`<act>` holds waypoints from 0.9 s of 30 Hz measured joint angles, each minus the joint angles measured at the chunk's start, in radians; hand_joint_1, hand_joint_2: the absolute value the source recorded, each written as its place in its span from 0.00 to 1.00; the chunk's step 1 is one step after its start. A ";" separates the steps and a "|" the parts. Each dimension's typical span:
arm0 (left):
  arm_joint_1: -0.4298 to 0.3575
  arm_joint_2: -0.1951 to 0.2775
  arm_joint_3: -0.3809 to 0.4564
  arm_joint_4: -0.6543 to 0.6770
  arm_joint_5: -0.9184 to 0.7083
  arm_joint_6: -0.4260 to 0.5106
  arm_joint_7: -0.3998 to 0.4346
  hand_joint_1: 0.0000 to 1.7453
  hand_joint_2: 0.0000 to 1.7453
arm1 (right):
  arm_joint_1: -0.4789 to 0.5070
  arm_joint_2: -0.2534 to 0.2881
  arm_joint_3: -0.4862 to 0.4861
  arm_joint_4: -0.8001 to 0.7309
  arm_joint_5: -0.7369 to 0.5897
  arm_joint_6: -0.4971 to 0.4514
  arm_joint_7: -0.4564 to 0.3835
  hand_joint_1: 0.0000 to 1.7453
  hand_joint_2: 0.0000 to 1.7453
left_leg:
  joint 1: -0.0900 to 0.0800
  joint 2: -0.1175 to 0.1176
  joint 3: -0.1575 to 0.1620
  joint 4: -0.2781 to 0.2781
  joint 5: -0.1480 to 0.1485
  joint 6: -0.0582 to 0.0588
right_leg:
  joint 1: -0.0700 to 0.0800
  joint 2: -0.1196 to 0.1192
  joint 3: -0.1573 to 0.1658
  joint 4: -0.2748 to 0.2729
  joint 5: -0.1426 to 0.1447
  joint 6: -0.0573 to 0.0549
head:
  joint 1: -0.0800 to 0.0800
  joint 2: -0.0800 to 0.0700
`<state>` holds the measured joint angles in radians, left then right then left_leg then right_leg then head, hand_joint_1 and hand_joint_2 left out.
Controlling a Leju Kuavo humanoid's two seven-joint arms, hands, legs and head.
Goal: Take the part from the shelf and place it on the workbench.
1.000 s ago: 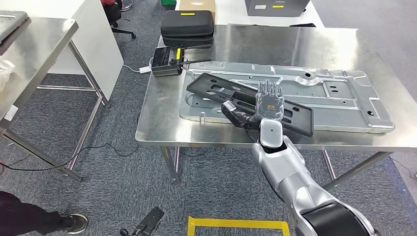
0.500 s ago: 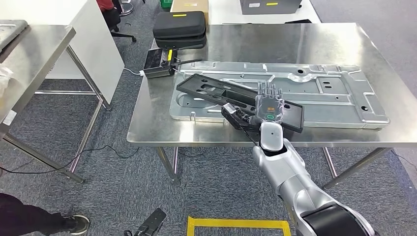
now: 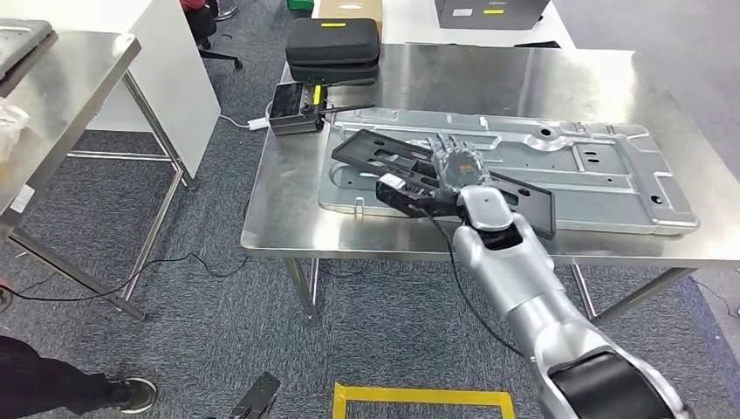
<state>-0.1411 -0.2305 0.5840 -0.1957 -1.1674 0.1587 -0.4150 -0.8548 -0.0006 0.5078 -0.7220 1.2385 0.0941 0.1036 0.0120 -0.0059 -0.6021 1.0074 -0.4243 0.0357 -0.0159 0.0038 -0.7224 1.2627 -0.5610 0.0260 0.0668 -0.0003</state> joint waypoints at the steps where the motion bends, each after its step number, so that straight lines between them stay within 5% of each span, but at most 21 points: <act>1: 0.004 0.002 0.004 0.000 0.008 0.005 -0.004 0.00 0.00 | 0.007 -0.025 0.012 -0.044 -0.040 -0.006 0.006 0.00 0.00 | -0.001 -0.001 0.000 0.002 -0.001 0.001 | 0.000 0.000 -0.019 0.042 -0.010 0.002 | 0.000 0.000; 3: 0.014 0.005 0.012 0.000 0.021 0.014 -0.011 0.00 0.00 | 0.029 -0.076 0.026 -0.144 -0.102 -0.070 0.025 0.00 0.00 | -0.001 -0.003 0.000 0.007 -0.005 0.002 | 0.000 0.000 -0.003 0.008 0.030 0.000 | 0.000 0.000; 6: 0.023 0.008 0.022 0.000 0.036 0.026 -0.020 0.00 0.00 | 0.096 -0.139 0.025 -0.314 -0.142 -0.258 0.043 0.00 0.00 | -0.004 -0.006 0.000 0.016 -0.014 -0.004 | 0.006 -0.002 0.091 -0.186 0.109 -0.013 | 0.000 0.000; 11: 0.034 0.009 0.041 0.000 0.055 0.046 -0.032 0.00 0.00 | 0.314 -0.179 -0.020 -0.594 -0.134 -0.544 0.013 0.00 0.00 | -0.005 -0.004 -0.001 0.025 -0.030 -0.026 | 0.008 -0.001 0.118 -0.236 0.113 -0.034 | -0.001 0.000; 13: 0.037 0.010 0.046 0.000 0.058 0.049 -0.034 0.00 0.00 | 0.381 -0.179 -0.046 -0.676 -0.131 -0.592 0.000 0.00 0.00 | -0.004 -0.001 -0.031 0.098 -0.079 -0.035 | 0.002 -0.003 0.123 -0.243 0.115 -0.045 | -0.001 0.000; 15: 0.038 0.010 0.049 0.000 0.058 0.051 -0.034 0.00 0.00 | 0.424 -0.180 -0.065 -0.727 -0.127 -0.599 -0.004 0.00 0.00 | -0.001 -0.001 -0.090 0.230 -0.142 -0.041 | 0.002 -0.003 0.123 -0.242 0.114 -0.050 | -0.001 0.000; 17: 0.041 0.011 0.053 0.000 0.059 0.051 -0.034 0.00 0.00 | 0.454 -0.180 -0.079 -0.761 -0.124 -0.599 -0.007 0.00 0.00 | 0.000 -0.001 -0.119 0.296 -0.153 -0.044 | 0.002 -0.003 0.124 -0.240 0.113 -0.052 | -0.001 0.000; 18: 0.042 0.011 0.055 0.000 0.059 0.051 -0.034 0.00 0.00 | 0.464 -0.180 -0.085 -0.774 -0.123 -0.598 -0.008 0.00 0.00 | 0.000 -0.001 -0.106 0.271 -0.130 -0.043 | 0.002 -0.002 0.124 -0.239 0.112 -0.052 | -0.002 0.000; 20: 0.041 0.011 0.060 0.000 0.060 0.052 -0.034 0.00 0.00 | 0.476 -0.179 -0.096 -0.795 -0.125 -0.606 -0.014 0.00 0.00 | 0.000 0.000 -0.039 0.137 -0.067 -0.038 | 0.002 0.000 0.126 -0.237 0.110 -0.048 | -0.001 0.000; 22: 0.040 0.011 0.064 0.000 0.064 0.058 -0.035 0.00 0.00 | 0.502 -0.177 -0.112 -0.823 -0.144 -0.651 -0.039 0.00 0.00 | -0.003 -0.002 0.014 0.033 -0.036 -0.030 | 0.006 0.000 0.126 -0.234 0.108 -0.039 | -0.001 0.000; 27: 0.050 0.010 0.077 0.000 0.079 0.119 -0.029 0.00 0.00 | 0.695 -0.103 -0.197 -0.967 -0.289 -0.782 -0.272 0.00 0.00 | 0.000 -0.007 0.033 -0.003 -0.027 -0.006 | 0.005 -0.004 0.119 -0.209 0.083 -0.012 | -0.001 0.000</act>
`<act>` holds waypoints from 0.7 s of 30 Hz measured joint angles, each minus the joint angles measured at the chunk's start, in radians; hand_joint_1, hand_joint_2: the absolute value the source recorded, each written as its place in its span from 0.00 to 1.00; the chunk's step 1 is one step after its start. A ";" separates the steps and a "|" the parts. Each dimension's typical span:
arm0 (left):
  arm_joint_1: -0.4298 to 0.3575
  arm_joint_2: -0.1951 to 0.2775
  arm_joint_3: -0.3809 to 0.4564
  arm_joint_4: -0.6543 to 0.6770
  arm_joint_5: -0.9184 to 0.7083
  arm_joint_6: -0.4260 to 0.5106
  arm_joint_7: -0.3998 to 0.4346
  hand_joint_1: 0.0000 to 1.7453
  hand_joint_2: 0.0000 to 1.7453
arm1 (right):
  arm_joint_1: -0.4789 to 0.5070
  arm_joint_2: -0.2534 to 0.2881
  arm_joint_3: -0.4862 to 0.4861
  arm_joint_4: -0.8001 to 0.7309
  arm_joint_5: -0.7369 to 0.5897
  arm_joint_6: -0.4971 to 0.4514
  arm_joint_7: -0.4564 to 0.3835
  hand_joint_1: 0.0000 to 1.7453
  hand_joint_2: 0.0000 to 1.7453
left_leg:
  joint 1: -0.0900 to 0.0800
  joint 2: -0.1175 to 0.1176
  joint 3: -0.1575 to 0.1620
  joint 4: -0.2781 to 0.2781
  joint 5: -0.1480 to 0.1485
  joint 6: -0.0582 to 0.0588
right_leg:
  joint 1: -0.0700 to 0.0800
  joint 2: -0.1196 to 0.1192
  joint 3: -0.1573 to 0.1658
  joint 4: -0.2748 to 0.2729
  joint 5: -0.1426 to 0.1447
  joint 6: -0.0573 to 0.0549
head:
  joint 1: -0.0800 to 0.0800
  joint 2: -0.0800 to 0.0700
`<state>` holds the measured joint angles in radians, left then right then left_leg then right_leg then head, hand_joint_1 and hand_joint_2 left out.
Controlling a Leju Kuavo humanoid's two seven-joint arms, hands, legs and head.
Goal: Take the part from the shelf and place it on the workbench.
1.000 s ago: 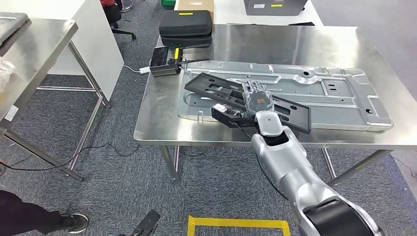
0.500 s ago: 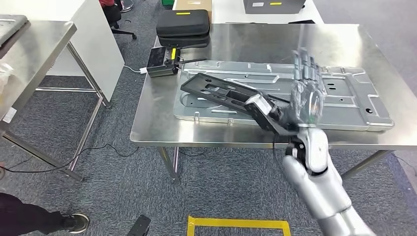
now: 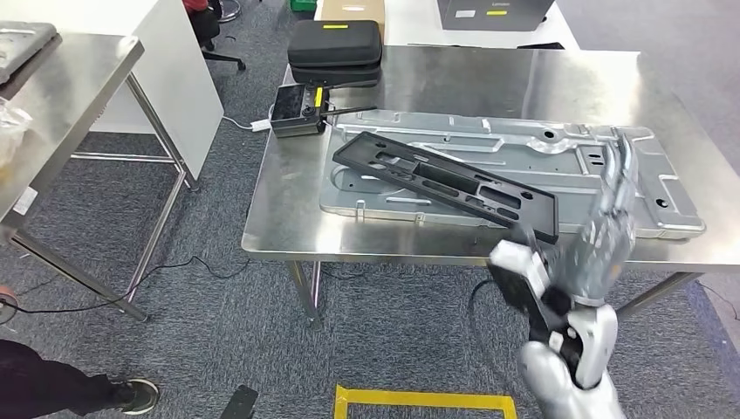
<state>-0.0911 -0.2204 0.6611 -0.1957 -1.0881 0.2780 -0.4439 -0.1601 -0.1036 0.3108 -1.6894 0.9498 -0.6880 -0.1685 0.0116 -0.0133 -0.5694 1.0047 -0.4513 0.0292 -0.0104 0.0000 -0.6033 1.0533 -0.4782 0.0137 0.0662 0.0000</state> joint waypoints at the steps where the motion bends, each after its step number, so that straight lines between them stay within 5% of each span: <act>1: 0.001 0.000 0.004 0.000 0.001 0.016 0.003 0.00 0.00 | 0.046 0.027 -0.029 -0.031 -0.040 -0.004 -0.064 0.00 0.00 | 0.002 0.001 0.002 -0.005 0.002 0.005 | -0.002 0.000 -0.018 0.042 -0.028 0.004 | 0.000 0.000; 3: 0.004 -0.001 0.012 0.000 0.006 0.042 0.010 0.00 0.00 | 0.130 0.077 -0.084 -0.080 -0.110 -0.009 -0.157 0.00 0.00 | 0.001 0.003 0.003 -0.006 0.002 0.011 | -0.004 0.001 -0.077 0.171 -0.094 0.011 | 0.001 0.000; 5: 0.010 -0.001 0.020 0.000 0.012 0.059 0.016 0.00 0.00 | 0.199 0.116 -0.122 -0.110 -0.154 -0.011 -0.203 0.00 0.00 | 0.000 0.004 0.002 -0.004 0.001 0.011 | -0.005 0.000 -0.114 0.248 -0.113 0.014 | 0.001 0.000; 6: 0.012 -0.001 0.024 0.000 0.015 0.066 0.018 0.00 0.00 | 0.227 0.133 -0.134 -0.122 -0.170 -0.011 -0.219 0.00 0.00 | 0.000 0.005 0.002 -0.003 0.000 0.010 | -0.005 0.000 -0.106 0.232 -0.095 0.014 | 0.001 0.000; 9: 0.015 -0.001 0.036 0.000 0.020 0.089 0.022 0.00 0.00 | 0.285 0.175 -0.161 -0.146 -0.196 -0.012 -0.254 0.00 0.00 | -0.003 0.006 0.001 0.008 -0.005 0.002 | -0.003 0.000 -0.010 0.048 -0.011 0.005 | 0.001 0.000; 11: 0.015 -0.001 0.041 0.000 0.021 0.101 0.022 0.00 0.00 | 0.311 0.198 -0.174 -0.154 -0.204 -0.012 -0.266 0.00 0.00 | -0.006 0.006 -0.001 0.014 -0.008 -0.007 | 0.001 0.001 0.019 -0.014 0.004 -0.004 | 0.000 0.000; 15: 0.016 -0.001 0.051 0.000 0.024 0.107 0.020 0.00 0.00 | 0.350 0.231 -0.190 -0.161 -0.215 -0.012 -0.280 0.00 0.00 | -0.006 0.006 -0.010 0.033 -0.029 -0.027 | -0.002 0.001 0.017 -0.023 0.014 -0.032 | 0.000 0.000; 19: 0.017 0.000 0.059 0.000 0.027 0.107 0.019 0.00 0.00 | 0.370 0.254 -0.200 -0.163 -0.221 -0.012 -0.285 0.00 0.00 | -0.001 0.007 -0.089 0.246 -0.163 -0.040 | -0.003 -0.002 0.003 -0.026 0.028 -0.048 | -0.001 0.000; 21: 0.018 0.000 0.062 0.000 0.029 0.107 0.019 0.00 0.00 | 0.377 0.261 -0.205 -0.163 -0.224 -0.012 -0.285 0.00 0.00 | -0.001 0.007 -0.087 0.277 -0.167 -0.042 | -0.002 -0.002 -0.006 -0.024 0.034 -0.047 | -0.001 0.000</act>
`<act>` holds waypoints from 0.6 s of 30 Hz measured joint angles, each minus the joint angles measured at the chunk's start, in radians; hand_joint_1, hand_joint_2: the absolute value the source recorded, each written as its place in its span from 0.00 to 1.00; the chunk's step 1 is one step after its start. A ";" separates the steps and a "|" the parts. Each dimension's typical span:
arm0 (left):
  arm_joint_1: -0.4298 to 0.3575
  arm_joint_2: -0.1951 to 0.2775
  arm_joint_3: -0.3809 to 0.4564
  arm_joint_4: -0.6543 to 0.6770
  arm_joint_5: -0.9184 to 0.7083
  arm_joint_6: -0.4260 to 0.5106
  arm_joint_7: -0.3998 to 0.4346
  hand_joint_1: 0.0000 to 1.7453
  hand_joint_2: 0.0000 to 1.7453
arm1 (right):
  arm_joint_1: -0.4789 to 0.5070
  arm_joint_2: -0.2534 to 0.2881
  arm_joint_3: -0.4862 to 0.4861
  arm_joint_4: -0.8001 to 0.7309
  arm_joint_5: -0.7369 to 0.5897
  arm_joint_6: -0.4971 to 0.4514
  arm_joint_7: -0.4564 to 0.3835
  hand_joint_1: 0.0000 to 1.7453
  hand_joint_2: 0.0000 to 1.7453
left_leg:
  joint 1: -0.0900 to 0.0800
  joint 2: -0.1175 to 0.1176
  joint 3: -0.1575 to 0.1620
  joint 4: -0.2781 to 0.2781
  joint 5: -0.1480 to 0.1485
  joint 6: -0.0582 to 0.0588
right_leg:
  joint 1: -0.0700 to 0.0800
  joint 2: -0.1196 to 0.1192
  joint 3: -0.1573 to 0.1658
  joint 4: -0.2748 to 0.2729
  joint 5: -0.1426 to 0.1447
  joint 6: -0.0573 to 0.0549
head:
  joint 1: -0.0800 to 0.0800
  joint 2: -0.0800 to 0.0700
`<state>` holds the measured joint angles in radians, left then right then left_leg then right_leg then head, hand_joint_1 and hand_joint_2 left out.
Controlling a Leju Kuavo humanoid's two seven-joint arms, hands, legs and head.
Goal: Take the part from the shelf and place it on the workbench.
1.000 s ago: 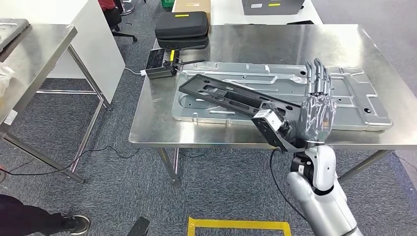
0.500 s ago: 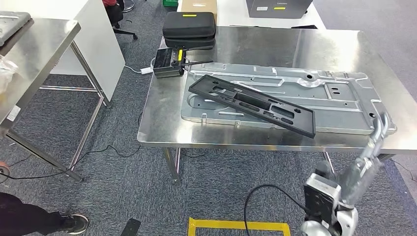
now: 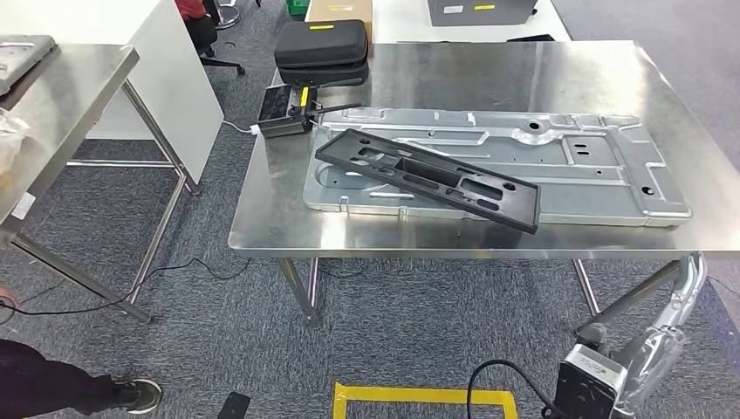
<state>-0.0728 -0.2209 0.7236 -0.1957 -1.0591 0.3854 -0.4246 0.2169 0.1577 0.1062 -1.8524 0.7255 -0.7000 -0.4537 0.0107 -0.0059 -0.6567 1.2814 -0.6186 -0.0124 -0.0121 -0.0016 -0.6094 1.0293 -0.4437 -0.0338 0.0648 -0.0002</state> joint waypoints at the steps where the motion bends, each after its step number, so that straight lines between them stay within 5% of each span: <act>1: 0.000 0.000 0.001 0.000 0.001 0.000 0.000 0.00 0.00 | 0.002 0.003 -0.002 0.000 -0.002 0.000 0.000 0.00 0.00 | 0.000 0.000 0.030 -0.043 0.024 0.002 | 0.000 0.001 -0.003 0.001 0.003 0.002 | 0.000 0.000; 3: -0.001 0.000 0.001 0.000 0.001 0.001 0.000 0.00 0.00 | 0.007 0.009 -0.007 -0.001 -0.006 0.000 0.000 0.00 0.00 | -0.003 0.000 0.117 -0.188 0.077 0.014 | 0.002 0.001 -0.005 0.004 0.008 0.008 | 0.000 0.000; 5: -0.003 0.001 0.002 0.000 0.002 0.002 0.000 0.00 0.00 | 0.010 0.013 -0.011 -0.004 -0.015 0.000 0.000 0.00 0.00 | -0.009 0.000 0.163 -0.276 0.100 0.024 | 0.003 0.001 -0.007 0.006 0.014 0.017 | 0.001 0.000; 9: 0.001 0.002 0.004 0.000 0.002 0.005 0.000 0.00 0.00 | 0.020 0.015 -0.024 -0.007 -0.030 0.000 0.001 0.00 0.00 | -0.007 0.004 0.157 -0.293 0.124 0.041 | 0.001 0.003 -0.014 0.015 0.009 0.042 | 0.002 0.000; 13: 0.003 0.002 0.007 0.000 0.003 0.007 0.000 0.00 0.00 | 0.031 0.015 -0.041 -0.008 -0.049 0.000 0.003 0.00 0.00 | -0.003 0.011 0.126 -0.295 0.153 0.055 | -0.003 0.004 -0.084 0.214 -0.140 0.057 | 0.005 0.000; 14: 0.005 0.002 0.008 0.000 0.002 0.007 0.000 0.00 0.00 | 0.034 0.015 -0.044 -0.008 -0.057 0.000 0.003 0.00 0.00 | -0.003 0.012 0.116 -0.291 0.156 0.055 | -0.003 0.003 -0.091 0.254 -0.157 0.060 | 0.005 0.000; 16: 0.007 0.002 0.009 0.000 0.002 0.007 0.000 0.00 0.00 | 0.039 0.014 -0.047 -0.007 -0.077 0.000 0.001 0.00 0.00 | -0.003 0.013 0.099 -0.282 0.162 0.052 | -0.004 0.003 -0.053 0.231 -0.135 0.061 | 0.005 0.000; 18: 0.007 0.002 0.009 0.000 0.002 0.007 -0.002 0.00 0.00 | 0.040 0.014 -0.049 -0.007 -0.094 0.000 -0.004 0.00 0.00 | -0.003 0.013 0.087 -0.271 0.164 0.049 | -0.004 0.002 0.037 0.098 -0.093 0.056 | 0.005 0.000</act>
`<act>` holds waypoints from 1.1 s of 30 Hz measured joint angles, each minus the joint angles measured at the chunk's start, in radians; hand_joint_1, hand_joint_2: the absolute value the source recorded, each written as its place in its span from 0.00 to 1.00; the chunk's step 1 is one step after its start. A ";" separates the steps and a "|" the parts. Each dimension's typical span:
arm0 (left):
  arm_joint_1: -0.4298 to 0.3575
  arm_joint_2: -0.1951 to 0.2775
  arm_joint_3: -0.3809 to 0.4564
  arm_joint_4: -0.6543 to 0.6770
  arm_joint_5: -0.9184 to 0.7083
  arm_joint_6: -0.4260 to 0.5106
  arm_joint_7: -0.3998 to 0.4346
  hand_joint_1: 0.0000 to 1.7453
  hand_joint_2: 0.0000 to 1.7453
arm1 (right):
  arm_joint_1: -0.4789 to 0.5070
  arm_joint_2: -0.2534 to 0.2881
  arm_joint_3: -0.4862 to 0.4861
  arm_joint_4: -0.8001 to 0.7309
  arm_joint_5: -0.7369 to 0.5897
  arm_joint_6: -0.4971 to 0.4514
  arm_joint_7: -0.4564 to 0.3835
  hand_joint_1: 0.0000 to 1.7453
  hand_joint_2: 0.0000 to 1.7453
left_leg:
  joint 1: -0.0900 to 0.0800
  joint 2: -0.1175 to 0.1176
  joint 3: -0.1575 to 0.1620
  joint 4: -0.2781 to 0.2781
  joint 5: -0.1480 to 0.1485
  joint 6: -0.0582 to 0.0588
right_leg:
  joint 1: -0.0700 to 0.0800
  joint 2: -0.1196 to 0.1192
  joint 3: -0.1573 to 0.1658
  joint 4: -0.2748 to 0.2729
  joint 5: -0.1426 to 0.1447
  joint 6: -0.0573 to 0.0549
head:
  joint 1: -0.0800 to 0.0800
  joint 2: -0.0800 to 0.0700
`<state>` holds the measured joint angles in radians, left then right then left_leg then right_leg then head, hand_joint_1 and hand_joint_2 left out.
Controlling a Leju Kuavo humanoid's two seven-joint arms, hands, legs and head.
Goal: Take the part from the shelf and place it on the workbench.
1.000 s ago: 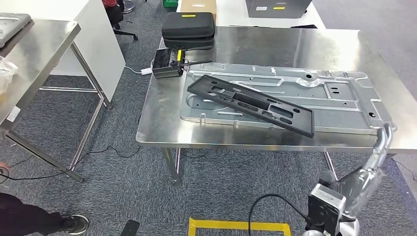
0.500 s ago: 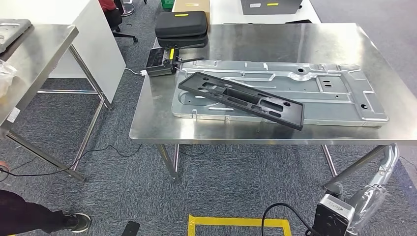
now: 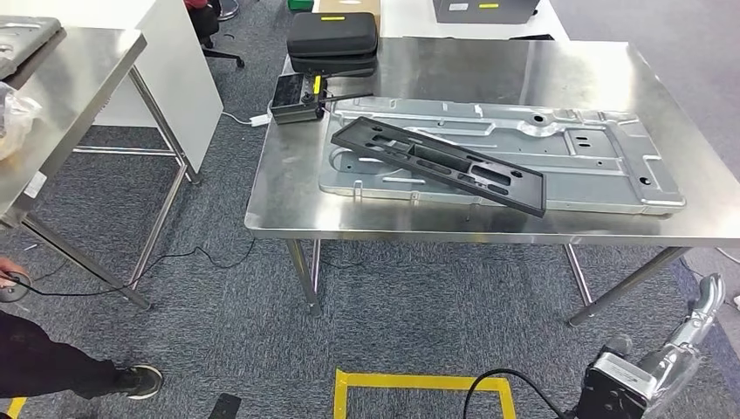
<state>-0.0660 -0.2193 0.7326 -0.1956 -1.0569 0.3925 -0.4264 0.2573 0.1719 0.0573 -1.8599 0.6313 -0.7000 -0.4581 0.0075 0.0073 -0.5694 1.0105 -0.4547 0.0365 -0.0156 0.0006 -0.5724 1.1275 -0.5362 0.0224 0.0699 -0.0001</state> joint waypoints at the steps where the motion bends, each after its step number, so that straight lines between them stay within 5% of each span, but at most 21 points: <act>1: 0.000 0.000 0.000 0.000 0.000 0.000 -0.001 0.00 0.00 | 0.001 0.000 -0.001 0.000 -0.007 0.000 -0.003 0.00 0.00 | -0.001 -0.001 -0.004 0.004 0.001 -0.003 | 0.003 0.001 0.032 -0.052 0.015 -0.005 | 0.000 0.000; 6: 0.000 0.000 0.002 0.000 0.001 0.000 -0.008 0.00 0.00 | 0.009 -0.001 -0.014 -0.007 -0.039 0.000 -0.023 0.00 0.00 | -0.003 -0.003 -0.016 0.015 0.004 -0.032 | 0.005 0.001 0.041 -0.106 0.036 -0.041 | 0.000 0.000; 8: 0.001 0.001 0.004 0.000 0.002 0.000 -0.010 0.00 0.00 | 0.013 -0.002 -0.017 -0.012 -0.056 0.000 -0.028 0.00 0.00 | -0.001 -0.005 -0.041 0.078 -0.054 -0.039 | 0.001 -0.001 0.031 -0.114 0.052 -0.057 | -0.001 0.000; 10: 0.002 0.001 0.008 0.000 0.003 0.000 -0.011 0.00 0.00 | 0.019 -0.003 -0.020 -0.016 -0.073 0.000 -0.028 0.00 0.00 | 0.001 -0.005 -0.084 0.202 -0.138 -0.045 | 0.003 -0.002 0.013 -0.112 0.063 -0.063 | -0.002 0.000; 12: 0.003 0.001 0.012 0.000 0.003 0.000 -0.011 0.00 0.00 | 0.026 -0.003 -0.027 -0.017 -0.086 0.000 -0.029 0.00 0.00 | 0.002 -0.005 -0.094 0.273 -0.164 -0.048 | 0.005 -0.003 -0.006 -0.107 0.073 -0.061 | -0.002 0.000; 13: 0.003 0.001 0.013 0.000 0.004 0.000 -0.011 0.00 0.00 | 0.030 -0.003 -0.031 -0.017 -0.092 0.000 -0.029 0.00 0.00 | 0.002 -0.005 -0.071 0.253 -0.148 -0.047 | 0.005 -0.003 -0.014 -0.103 0.077 -0.060 | -0.002 0.000; 16: 0.002 0.002 0.016 0.000 0.006 0.000 -0.011 0.00 0.00 | 0.039 -0.005 -0.038 -0.020 -0.104 0.000 -0.029 0.00 0.00 | -0.001 -0.005 0.062 0.051 -0.081 -0.032 | 0.006 -0.002 -0.027 -0.095 0.087 -0.051 | -0.002 0.000; 18: 0.001 0.003 0.017 0.000 0.006 0.000 -0.011 0.00 0.00 | 0.042 -0.006 -0.041 -0.023 -0.107 0.000 -0.029 0.00 0.00 | -0.008 -0.005 0.096 -0.015 -0.069 -0.023 | 0.006 -0.003 -0.030 -0.095 0.095 -0.040 | -0.002 0.000; 20: 0.002 0.003 0.017 0.000 0.006 0.000 -0.011 0.00 0.00 | 0.044 -0.009 -0.043 -0.025 -0.113 0.000 -0.028 0.00 0.00 | -0.008 -0.005 0.090 -0.024 -0.057 -0.017 | 0.006 -0.003 -0.032 -0.097 0.105 -0.026 | -0.002 0.000; 22: 0.001 0.002 0.019 0.000 0.008 0.001 -0.011 0.00 0.00 | 0.048 -0.013 -0.048 -0.025 -0.123 0.000 -0.026 0.00 0.00 | -0.002 -0.001 0.084 -0.036 -0.041 -0.005 | 0.006 -0.001 -0.044 -0.074 0.082 -0.016 | -0.001 0.000; 25: 0.000 0.002 0.023 0.000 0.009 0.002 -0.011 0.00 0.00 | 0.056 -0.018 -0.059 -0.023 -0.140 0.000 -0.024 0.00 0.00 | 0.000 0.004 0.060 -0.038 -0.017 0.007 | 0.001 0.000 -0.101 0.077 -0.032 -0.005 | 0.000 0.000; 27: 0.002 0.002 0.025 0.000 0.009 0.002 -0.011 0.00 0.00 | 0.063 -0.018 -0.066 -0.019 -0.147 0.000 -0.024 0.00 0.00 | 0.000 0.005 0.038 -0.030 -0.008 0.006 | -0.001 0.000 -0.113 0.149 -0.067 0.001 | 0.000 0.000; 28: 0.003 0.001 0.026 0.000 0.009 0.002 -0.011 0.00 0.00 | 0.066 -0.019 -0.069 -0.017 -0.149 0.000 -0.024 0.00 0.00 | 0.000 0.005 0.028 -0.024 -0.004 0.004 | -0.003 0.000 -0.093 0.136 -0.057 0.002 | 0.000 0.000; 31: 0.002 0.001 0.031 0.000 0.010 0.002 -0.011 0.00 0.00 | 0.070 -0.019 -0.076 -0.013 -0.156 0.000 -0.025 0.00 0.00 | -0.001 0.005 0.003 0.000 0.001 -0.002 | -0.005 0.000 0.024 -0.040 0.006 -0.002 | 0.000 0.000; 33: 0.001 0.001 0.036 0.000 0.013 0.002 -0.012 0.00 0.00 | 0.074 -0.018 -0.084 -0.010 -0.158 0.000 -0.025 0.00 0.00 | -0.003 0.004 -0.007 0.009 0.005 -0.013 | 0.001 0.001 0.051 -0.097 0.017 -0.011 | -0.001 0.000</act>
<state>-0.0648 -0.2186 0.7686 -0.1956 -1.0441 0.3950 -0.4379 0.3314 0.1535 -0.0263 -1.8694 0.4728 -0.7004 -0.4833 0.0042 0.0111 -0.5764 1.0199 -0.4492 0.0235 -0.0150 0.0012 -0.5215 1.0302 -0.5197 0.0111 0.0692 -0.0001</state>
